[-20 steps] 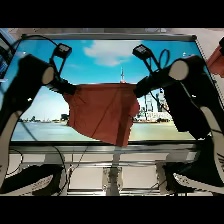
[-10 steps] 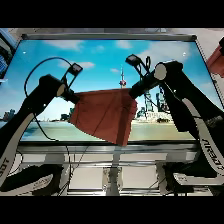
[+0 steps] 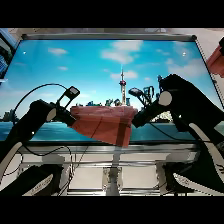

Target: Fold the clothes and pants, and hang the long-sleeved shirts on hangers.

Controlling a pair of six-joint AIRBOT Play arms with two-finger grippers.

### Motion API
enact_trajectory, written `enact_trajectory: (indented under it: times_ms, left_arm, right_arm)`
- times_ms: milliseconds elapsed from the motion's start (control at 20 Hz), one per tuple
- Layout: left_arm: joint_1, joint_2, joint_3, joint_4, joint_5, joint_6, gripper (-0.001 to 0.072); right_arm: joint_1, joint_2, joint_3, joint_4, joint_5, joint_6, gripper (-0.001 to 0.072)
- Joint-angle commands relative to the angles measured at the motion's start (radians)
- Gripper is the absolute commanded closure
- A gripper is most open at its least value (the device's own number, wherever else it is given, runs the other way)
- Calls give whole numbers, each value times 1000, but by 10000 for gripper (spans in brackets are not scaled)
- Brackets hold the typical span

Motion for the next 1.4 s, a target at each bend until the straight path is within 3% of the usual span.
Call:
enact_trajectory:
  times_ms: [0, 250, 450, 750, 800, 850, 900, 950, 1000, 1050, 1100, 1200, 1350]
  left_arm:
    - [-21, 29, -30, -43, -56, 12, 686]
    - [-34, 28, -53, -113, -189, 77, 686]
    - [-34, 26, -116, -212, -189, 112, 685]
    - [-34, 26, -138, -215, -189, 112, 677]
    - [-34, 26, -138, -215, -189, 112, 675]
    - [-34, 26, -138, -215, -189, 112, 585]
    - [-34, 26, -138, -215, -189, 112, 415]
    - [-34, 26, -138, -215, -190, 112, 361]
    - [-34, 27, -137, -214, -198, 113, 361]
    - [-34, 27, -136, -215, -215, 128, 342]
    - [-34, 28, -135, -215, -235, 153, 340]
    - [-32, 38, -134, -213, -268, 184, 276]
    - [10, 83, -134, -190, -267, 185, 274]
  right_arm:
    - [38, 27, -88, 105, -39, 10, 702]
    - [91, 26, -169, 105, -44, 53, 702]
    - [94, 26, -205, 109, -48, 77, 701]
    - [94, 16, -207, 131, -39, 78, 685]
    - [94, 12, -206, 135, -33, 78, 637]
    - [94, 8, -206, 145, -23, 78, 486]
    - [94, 7, -206, 155, -10, 77, 369]
    - [94, 7, -206, 158, 5, 77, 361]
    - [94, 8, -203, 158, 32, 76, 358]
    - [93, 11, -199, 157, 61, 69, 257]
    - [93, 18, -190, 150, 80, 66, 110]
    - [88, 44, -163, 115, 76, 64, 38]
    - [12, 97, -127, 80, 54, 51, 37]
